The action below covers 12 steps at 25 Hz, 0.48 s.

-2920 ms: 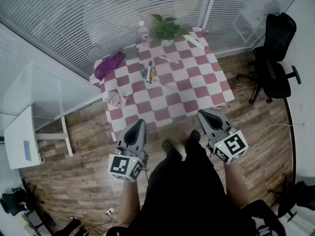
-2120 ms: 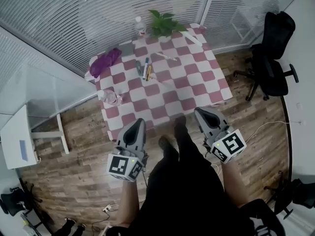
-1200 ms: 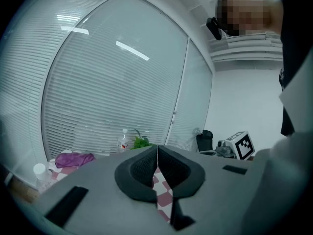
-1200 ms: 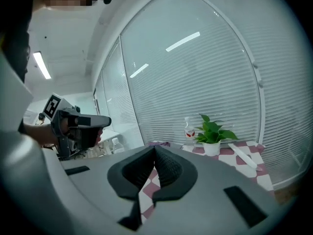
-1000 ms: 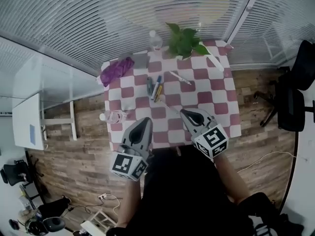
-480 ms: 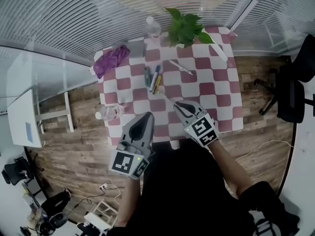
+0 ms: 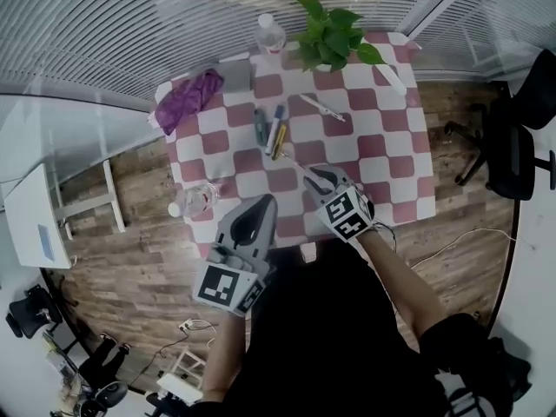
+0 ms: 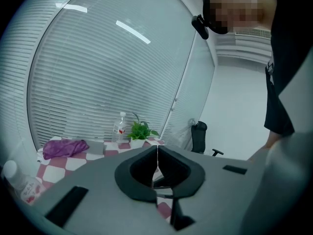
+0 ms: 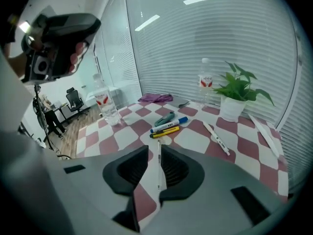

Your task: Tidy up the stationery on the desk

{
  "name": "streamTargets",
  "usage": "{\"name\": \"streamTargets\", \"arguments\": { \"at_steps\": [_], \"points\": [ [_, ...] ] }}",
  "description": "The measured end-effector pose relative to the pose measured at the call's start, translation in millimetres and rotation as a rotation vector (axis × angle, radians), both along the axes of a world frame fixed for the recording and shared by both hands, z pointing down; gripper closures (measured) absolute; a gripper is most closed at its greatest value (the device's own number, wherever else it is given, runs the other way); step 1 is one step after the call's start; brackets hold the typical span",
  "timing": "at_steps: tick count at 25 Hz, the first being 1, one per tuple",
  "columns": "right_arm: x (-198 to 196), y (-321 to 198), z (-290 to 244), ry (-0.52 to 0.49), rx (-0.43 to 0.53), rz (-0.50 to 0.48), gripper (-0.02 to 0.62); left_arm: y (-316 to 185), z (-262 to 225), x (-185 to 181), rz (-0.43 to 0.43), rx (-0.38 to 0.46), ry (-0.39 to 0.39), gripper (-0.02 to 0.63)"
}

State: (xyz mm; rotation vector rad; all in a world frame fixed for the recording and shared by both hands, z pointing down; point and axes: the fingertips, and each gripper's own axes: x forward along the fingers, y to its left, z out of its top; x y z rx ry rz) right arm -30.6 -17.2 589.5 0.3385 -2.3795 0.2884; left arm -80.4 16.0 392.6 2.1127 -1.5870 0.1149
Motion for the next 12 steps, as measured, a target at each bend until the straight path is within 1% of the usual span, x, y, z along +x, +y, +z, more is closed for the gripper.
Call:
{"name": "streamTargets", "arguments": {
  "at_steps": [2,5,8,12],
  "points": [
    [-4,1,15,0.043,0.008,-0.006,0.499,3,4,-2,0.010,-0.014,-0.001,0.574],
    [-6,1,34,0.100,0.016,-0.007,0.499,9,9,-7,0.005,-0.064,0.001,0.574],
    [-10,0,48,0.142,0.014,-0.016,0.499,12,9,-11,0.011,-0.030,0.012,0.574],
    [-10,-2,64,0.196,-0.001,-0.024,0.499,19,16,-18,0.010,-0.063,0.003,0.574]
  ]
}}
